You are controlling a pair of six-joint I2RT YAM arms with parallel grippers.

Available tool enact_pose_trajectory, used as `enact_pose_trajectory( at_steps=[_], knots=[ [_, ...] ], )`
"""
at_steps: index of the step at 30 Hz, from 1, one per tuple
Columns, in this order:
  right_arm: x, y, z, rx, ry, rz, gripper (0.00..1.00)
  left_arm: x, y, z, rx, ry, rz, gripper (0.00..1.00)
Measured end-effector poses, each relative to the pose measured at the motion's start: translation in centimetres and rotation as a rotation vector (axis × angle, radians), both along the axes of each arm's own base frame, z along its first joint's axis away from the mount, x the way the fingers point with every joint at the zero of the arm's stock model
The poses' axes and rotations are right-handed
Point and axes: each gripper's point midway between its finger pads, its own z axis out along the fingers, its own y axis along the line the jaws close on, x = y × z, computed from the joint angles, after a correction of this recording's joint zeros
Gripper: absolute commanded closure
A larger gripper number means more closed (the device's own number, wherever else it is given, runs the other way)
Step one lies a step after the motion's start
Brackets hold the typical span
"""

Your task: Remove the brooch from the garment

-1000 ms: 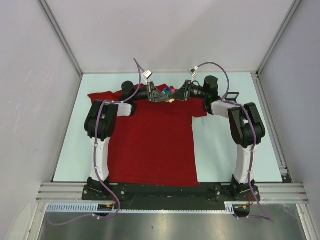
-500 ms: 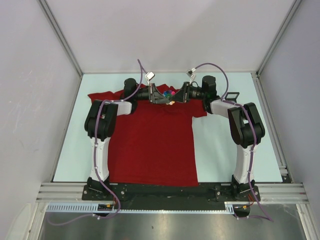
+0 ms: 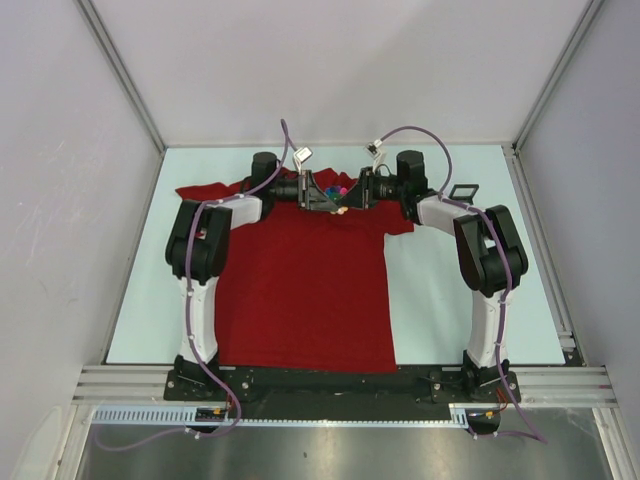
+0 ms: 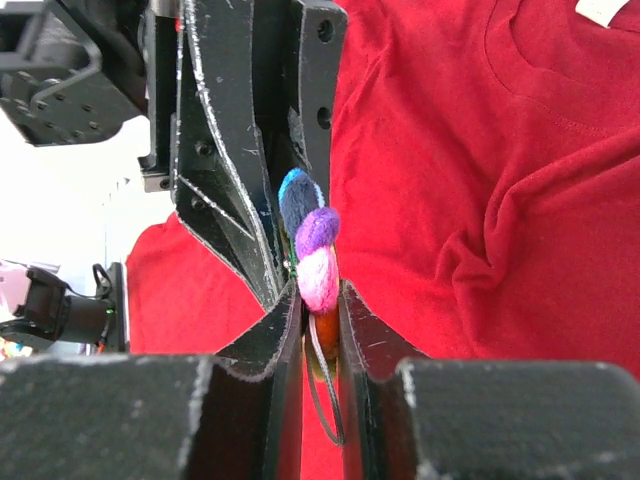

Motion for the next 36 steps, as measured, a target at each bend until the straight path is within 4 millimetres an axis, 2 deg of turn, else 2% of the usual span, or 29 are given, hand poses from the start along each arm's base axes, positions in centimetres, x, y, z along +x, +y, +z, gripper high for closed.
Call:
enact_pose_trajectory(
  at_steps=[12, 20, 29, 36],
  knots=[
    [0.3, 0.6, 0.3, -0.029, -0.048, 0.008, 1.0, 0.3, 0.7, 0.2, 0.099, -0.073, 0.044, 0.9],
    [0.2, 0.6, -0.2, -0.045, -0.033, -0.004, 1.0, 0.3, 0.7, -0.4, 0.123, -0.072, 0.052, 0.76],
    [0.5, 0.7, 0.4, -0.01, -0.018, -0.028, 1.0, 0.7, 0.6, 0.1, 0.108, -0.113, 0.075, 0.61],
    [0.4, 1.0, 0.8, 0.016, -0.007, -0.03, 1.0, 0.4, 0.5, 0.6, 0.075, -0.129, 0.083, 0.55]
  ],
)
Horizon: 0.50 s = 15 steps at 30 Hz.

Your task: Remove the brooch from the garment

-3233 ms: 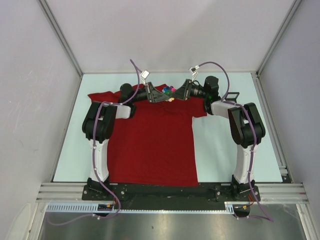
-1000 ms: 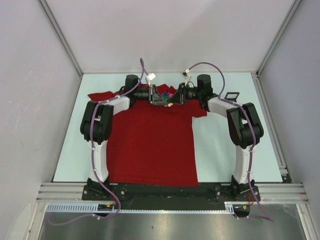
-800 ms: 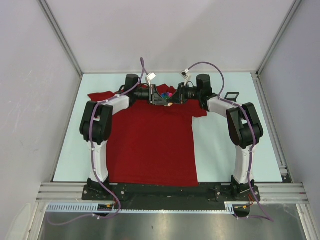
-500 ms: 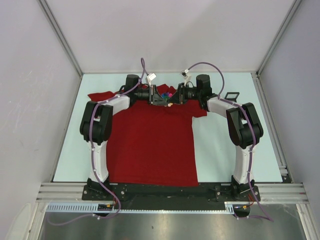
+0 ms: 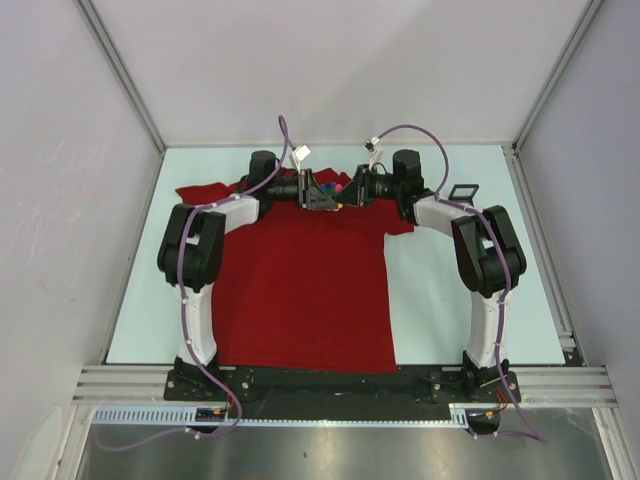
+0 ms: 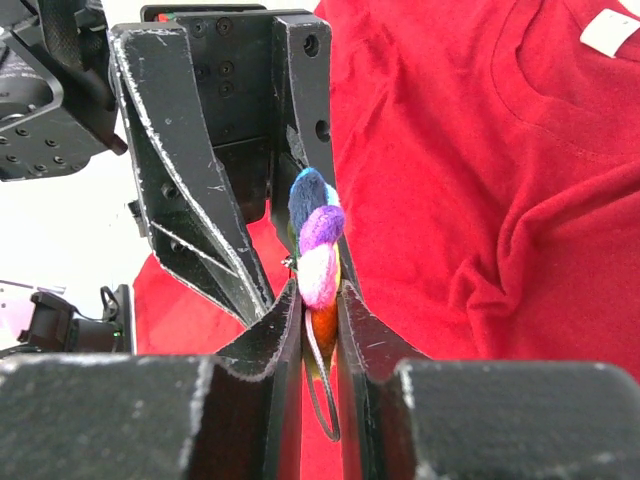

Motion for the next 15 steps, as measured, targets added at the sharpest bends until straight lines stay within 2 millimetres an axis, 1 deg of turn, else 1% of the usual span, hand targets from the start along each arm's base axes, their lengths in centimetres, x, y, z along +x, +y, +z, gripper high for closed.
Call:
enact_pose_trajectory(
  at_steps=[5, 8, 10, 11, 15],
  knots=[
    [-0.4, 0.2, 0.1, 0.021, 0.012, 0.011, 1.0, -0.6, 0.3, 0.6, -0.026, -0.015, 0.007, 0.46],
    [-0.8, 0.3, 0.4, 0.038, 0.016, 0.027, 1.0, -1.1, 1.3, 1.3, -0.065, -0.029, 0.019, 0.44],
    [-1.2, 0.5, 0.6, 0.047, 0.015, 0.041, 1.0, -1.5, 2.3, 1.8, -0.097, -0.042, 0.031, 0.43],
    [-1.3, 0.5, 0.6, 0.05, 0.018, 0.044, 1.0, -1.5, 3.1, 2.2, -0.121, -0.045, 0.048, 0.43],
    [-1.4, 0.1, 0.3, 0.055, 0.038, 0.036, 1.0, -0.5, 6.4, 4.4, -0.215, -0.066, 0.121, 0.44]
  ],
)
